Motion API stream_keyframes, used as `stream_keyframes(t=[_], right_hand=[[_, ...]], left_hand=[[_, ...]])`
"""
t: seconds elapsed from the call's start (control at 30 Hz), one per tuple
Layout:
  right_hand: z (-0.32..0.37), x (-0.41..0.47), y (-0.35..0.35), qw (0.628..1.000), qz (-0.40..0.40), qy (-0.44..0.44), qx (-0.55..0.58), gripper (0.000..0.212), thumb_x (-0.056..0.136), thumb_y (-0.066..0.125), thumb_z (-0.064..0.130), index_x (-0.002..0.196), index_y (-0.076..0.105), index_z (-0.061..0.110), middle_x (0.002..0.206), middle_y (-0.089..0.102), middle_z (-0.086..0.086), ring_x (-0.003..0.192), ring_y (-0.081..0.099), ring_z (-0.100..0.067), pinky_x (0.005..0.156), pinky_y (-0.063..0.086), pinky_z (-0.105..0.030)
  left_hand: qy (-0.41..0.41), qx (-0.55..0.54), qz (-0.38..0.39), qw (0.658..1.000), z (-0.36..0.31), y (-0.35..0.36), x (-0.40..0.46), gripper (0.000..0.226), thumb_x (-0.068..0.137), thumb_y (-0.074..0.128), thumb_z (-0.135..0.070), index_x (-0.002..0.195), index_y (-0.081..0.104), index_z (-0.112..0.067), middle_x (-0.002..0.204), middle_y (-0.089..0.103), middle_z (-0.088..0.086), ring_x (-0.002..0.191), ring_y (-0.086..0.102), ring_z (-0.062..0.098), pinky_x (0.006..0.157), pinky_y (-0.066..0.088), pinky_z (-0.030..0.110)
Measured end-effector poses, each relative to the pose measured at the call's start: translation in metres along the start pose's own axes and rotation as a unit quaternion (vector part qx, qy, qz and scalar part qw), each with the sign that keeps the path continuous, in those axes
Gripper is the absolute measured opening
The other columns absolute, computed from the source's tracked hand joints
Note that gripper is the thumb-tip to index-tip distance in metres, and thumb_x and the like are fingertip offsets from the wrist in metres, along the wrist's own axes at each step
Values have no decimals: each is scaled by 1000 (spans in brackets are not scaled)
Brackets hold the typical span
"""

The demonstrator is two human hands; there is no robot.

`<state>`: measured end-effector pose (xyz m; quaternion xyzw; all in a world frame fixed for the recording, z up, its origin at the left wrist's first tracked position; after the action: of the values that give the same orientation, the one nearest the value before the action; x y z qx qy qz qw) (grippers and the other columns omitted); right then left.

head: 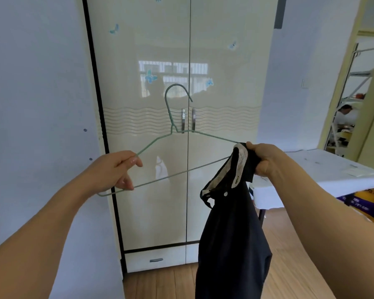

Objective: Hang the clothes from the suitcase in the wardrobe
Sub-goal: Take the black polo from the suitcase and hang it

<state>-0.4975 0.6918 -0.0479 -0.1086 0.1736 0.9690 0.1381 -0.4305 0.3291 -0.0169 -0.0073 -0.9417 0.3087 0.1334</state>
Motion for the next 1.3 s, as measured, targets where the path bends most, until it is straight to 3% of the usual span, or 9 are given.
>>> stream_keyframes(t=[0.27, 0.47, 0.7, 0.87, 0.97, 1.03, 1.17, 1.23, 1.3], right_hand=[[22, 8, -34, 999, -41, -16, 21, 17, 98, 46, 4, 87, 58, 4, 124, 61, -15, 74, 59, -27, 86, 48, -46], [12, -12, 16, 994, 59, -14, -96, 12, 96, 50, 2, 89, 60, 1, 63, 68, -12, 69, 60, -25, 44, 54, -32], [24, -44, 80, 969, 196, -100, -114, 10, 91, 58, 2, 97, 65, 5, 85, 68, -14, 67, 66, -21, 61, 59, -32], [25, -65, 92, 837, 218, -242, -439, 18, 93, 59, 34, 96, 73, 23, 105, 70, 5, 102, 62, -12, 98, 45, -28], [7, -80, 108, 717, 233, -284, -592, 26, 91, 59, 42, 94, 70, 19, 80, 58, 10, 80, 53, -9, 74, 39, -18], [19, -84, 117, 700, 180, -359, -591, 20, 92, 60, 31, 84, 67, 14, 67, 49, 7, 66, 46, -10, 60, 34, -19], [32, -98, 127, 702, 164, -424, -548, 15, 92, 60, 21, 79, 62, 14, 65, 46, 8, 60, 42, -6, 54, 32, -11], [39, -102, 124, 716, 153, -444, -516, 13, 93, 57, 21, 83, 59, 14, 66, 49, 8, 60, 43, -5, 53, 32, -9], [43, -102, 119, 727, 136, -447, -504, 13, 95, 54, 24, 87, 56, 14, 68, 51, 7, 61, 44, -5, 53, 31, -13]], left_hand=[[-11, 55, 17, 998, 6, -8, -7, 30, 101, 44, -27, 82, 67, -33, 48, 57, 4, 57, 65, 21, 74, 59, 36], [54, 105, 50, 992, -24, 32, 1, 24, 102, 45, -27, 89, 66, -25, 53, 63, -3, 60, 68, 16, 83, 57, 41], [56, 23, 69, 996, -33, 72, 4, 26, 102, 44, -21, 91, 66, -14, 59, 65, -9, 76, 70, 29, 79, 58, 27], [38, -92, 29, 995, -12, 64, 5, 27, 102, 46, -20, 88, 66, -9, 55, 60, 4, 59, 64, 16, 89, 56, 42], [37, -96, 9, 995, -8, 62, 5, 28, 102, 45, -20, 88, 66, -10, 51, 59, -3, 66, 65, 21, 87, 57, 34], [42, -67, -20, 997, -10, 61, 6, 27, 102, 45, -21, 89, 68, -16, 51, 58, -7, 68, 65, 15, 81, 54, 24], [96, 81, -174, 977, -14, 44, 9, 22, 96, 57, -27, 115, 65, -31, 97, 71, -1, 99, 63, 13, 90, 42, 31], [30, 201, -315, 927, -6, 27, -1, 68, 85, 69, -40, 145, 42, -22, 137, 52, 10, 129, 45, 29, 106, 31, 43], [-115, 116, -374, 913, 17, 20, -16, 107, 76, 73, -54, 154, 12, -12, 155, 22, 16, 143, 22, 32, 114, 19, 48]])
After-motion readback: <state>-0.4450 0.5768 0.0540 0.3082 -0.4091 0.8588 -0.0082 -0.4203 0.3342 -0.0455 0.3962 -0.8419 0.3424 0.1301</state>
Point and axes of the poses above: each hand's wrist, its own x-axis towards the middle knuckle, its own y-axis out of the palm, z = x × y, the point moved 10 cm from there along x, towards the middle knuckle
